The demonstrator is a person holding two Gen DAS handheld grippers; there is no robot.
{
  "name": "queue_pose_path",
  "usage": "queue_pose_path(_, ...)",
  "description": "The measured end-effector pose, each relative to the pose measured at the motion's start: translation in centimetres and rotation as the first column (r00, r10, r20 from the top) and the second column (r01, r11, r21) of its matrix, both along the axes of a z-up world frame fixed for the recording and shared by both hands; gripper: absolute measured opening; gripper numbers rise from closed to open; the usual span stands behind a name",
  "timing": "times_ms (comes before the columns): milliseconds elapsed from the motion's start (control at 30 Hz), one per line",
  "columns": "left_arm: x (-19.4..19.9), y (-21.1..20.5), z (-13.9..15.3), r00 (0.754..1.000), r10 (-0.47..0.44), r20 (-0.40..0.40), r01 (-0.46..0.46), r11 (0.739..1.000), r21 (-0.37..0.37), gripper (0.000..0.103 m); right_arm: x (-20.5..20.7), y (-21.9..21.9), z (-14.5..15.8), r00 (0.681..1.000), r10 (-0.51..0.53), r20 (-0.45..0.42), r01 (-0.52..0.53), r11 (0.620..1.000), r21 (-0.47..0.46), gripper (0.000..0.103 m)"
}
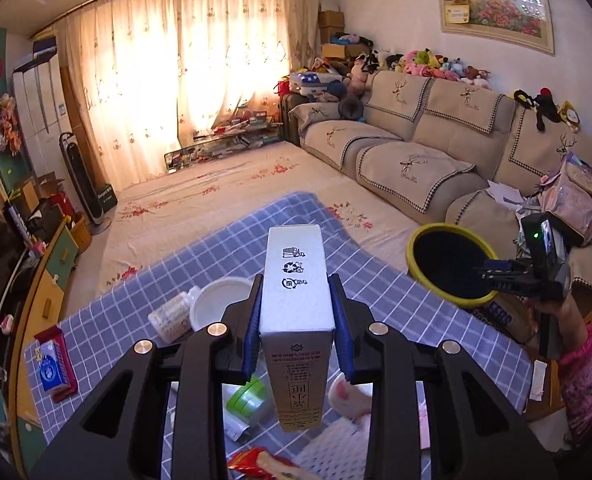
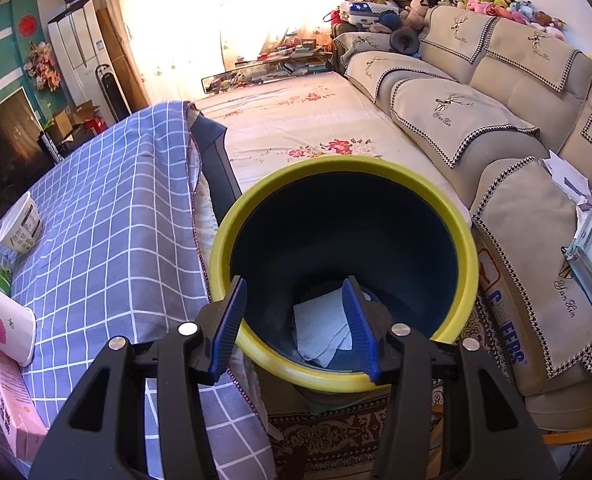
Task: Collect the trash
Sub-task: 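Carry the white carton over the bin and open the left tool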
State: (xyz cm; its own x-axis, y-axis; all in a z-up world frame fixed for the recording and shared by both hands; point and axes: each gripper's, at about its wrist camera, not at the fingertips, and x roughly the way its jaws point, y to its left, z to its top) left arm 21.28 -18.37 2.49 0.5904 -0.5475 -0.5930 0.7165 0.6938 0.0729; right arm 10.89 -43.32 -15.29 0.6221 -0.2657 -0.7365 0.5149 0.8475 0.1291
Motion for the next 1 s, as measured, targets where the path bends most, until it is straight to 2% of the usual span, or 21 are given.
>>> queue_pose_path(100, -1.1, -2.7, 1.3, 0.999, -0.044, 0.003, 0.044, 0.999, -0.005, 0.031, -0.9, -0.7, 0.3, 1.000, -0.014, 0.020, 0.014, 1.000, 0.001, 0.048)
queue_pose_path(233, -3.0, -8.3, 2.3, 0.991, -0.130, 0.008, 0.130, 0.991, -0.009, 0.031, -2.6, -1.8, 0.8, 0.998, -0.045, 0.038, 0.046, 0.999, -0.014, 0.048)
queue_pose_path(400, -4.8, -16.4, 1.3, 0.973, -0.228, -0.037, 0.228, 0.974, -0.006, 0.031, -5.7, -4.1, 1.3, 0.994, -0.102, 0.046, 0.104, 0.994, -0.045, 0.048)
queue_pose_path(533, -5.0, -23.8, -1.9, 0.960, -0.261, -0.098, 0.265, 0.964, 0.025, 0.031, -8.1, -5.7, 1.6, 0.989, -0.134, 0.065, 0.137, 0.990, -0.041, 0.048)
queue_pose_path(733, -4.0, -32.3, -7.7, 0.953, -0.242, -0.183, 0.260, 0.962, 0.080, 0.031, -10.6, -7.8, 1.3, 0.981, -0.172, 0.084, 0.174, 0.984, -0.023, 0.048)
queue_pose_path(933, -2.9, -37.6, -12.5, 0.945, -0.213, -0.249, 0.251, 0.959, 0.132, 0.032, -11.6, -9.4, 0.5, 0.977, -0.200, 0.075, 0.200, 0.980, 0.004, 0.048)
queue_pose_path(1000, -2.8, -38.8, -13.6, 0.952, -0.190, -0.239, 0.231, 0.961, 0.154, 0.039, -11.6, -9.6, 0.3, 0.977, -0.202, 0.073, 0.201, 0.979, 0.011, 0.048)
